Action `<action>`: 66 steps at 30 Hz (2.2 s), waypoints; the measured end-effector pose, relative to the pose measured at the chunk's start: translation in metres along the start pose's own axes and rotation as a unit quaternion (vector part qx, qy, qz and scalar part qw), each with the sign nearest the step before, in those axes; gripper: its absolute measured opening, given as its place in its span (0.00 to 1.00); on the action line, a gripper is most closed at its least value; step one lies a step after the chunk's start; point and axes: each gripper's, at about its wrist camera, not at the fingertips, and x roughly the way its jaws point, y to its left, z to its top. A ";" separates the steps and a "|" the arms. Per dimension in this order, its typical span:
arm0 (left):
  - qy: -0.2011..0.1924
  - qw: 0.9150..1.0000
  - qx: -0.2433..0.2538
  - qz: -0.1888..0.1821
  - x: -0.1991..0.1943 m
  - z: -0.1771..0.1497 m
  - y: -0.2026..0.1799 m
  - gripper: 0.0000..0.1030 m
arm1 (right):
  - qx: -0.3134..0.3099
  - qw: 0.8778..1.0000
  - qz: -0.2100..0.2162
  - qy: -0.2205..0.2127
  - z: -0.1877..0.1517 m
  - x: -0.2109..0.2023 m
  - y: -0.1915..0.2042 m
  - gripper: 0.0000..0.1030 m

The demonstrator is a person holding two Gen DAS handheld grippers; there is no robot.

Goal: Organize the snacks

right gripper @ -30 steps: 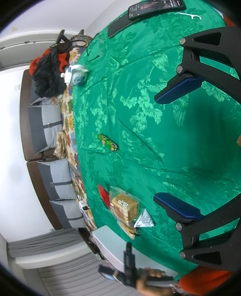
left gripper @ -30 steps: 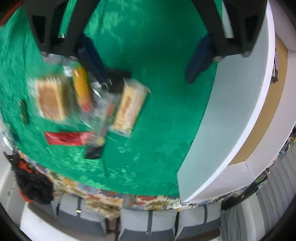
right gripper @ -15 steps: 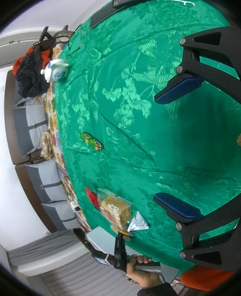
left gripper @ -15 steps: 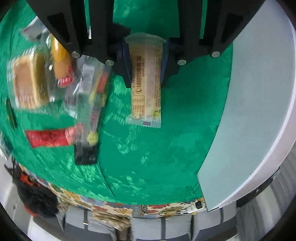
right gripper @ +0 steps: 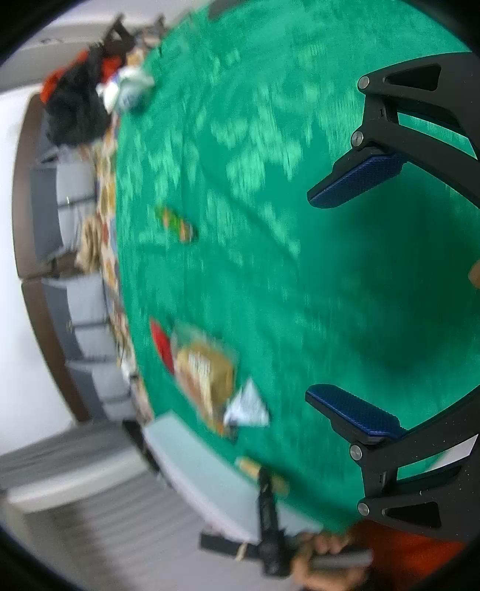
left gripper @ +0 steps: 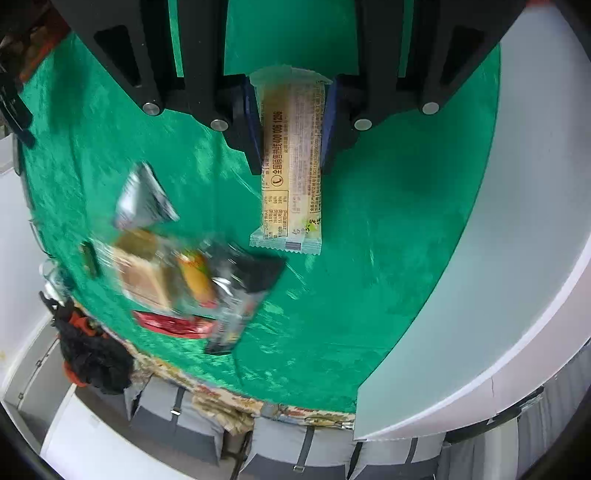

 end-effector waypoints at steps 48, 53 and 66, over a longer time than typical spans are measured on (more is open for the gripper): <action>-0.117 0.979 -0.116 0.117 -0.187 0.025 0.240 0.28 | -0.093 0.960 0.254 0.069 0.159 0.075 0.345 0.32; -0.087 0.975 -0.117 0.165 -0.166 0.028 0.251 0.75 | -0.059 0.954 0.276 0.097 0.155 0.107 0.376 0.59; -0.115 0.992 -0.047 0.030 -0.157 -0.008 0.100 0.96 | -0.139 0.985 -0.065 0.079 0.008 0.075 0.110 0.69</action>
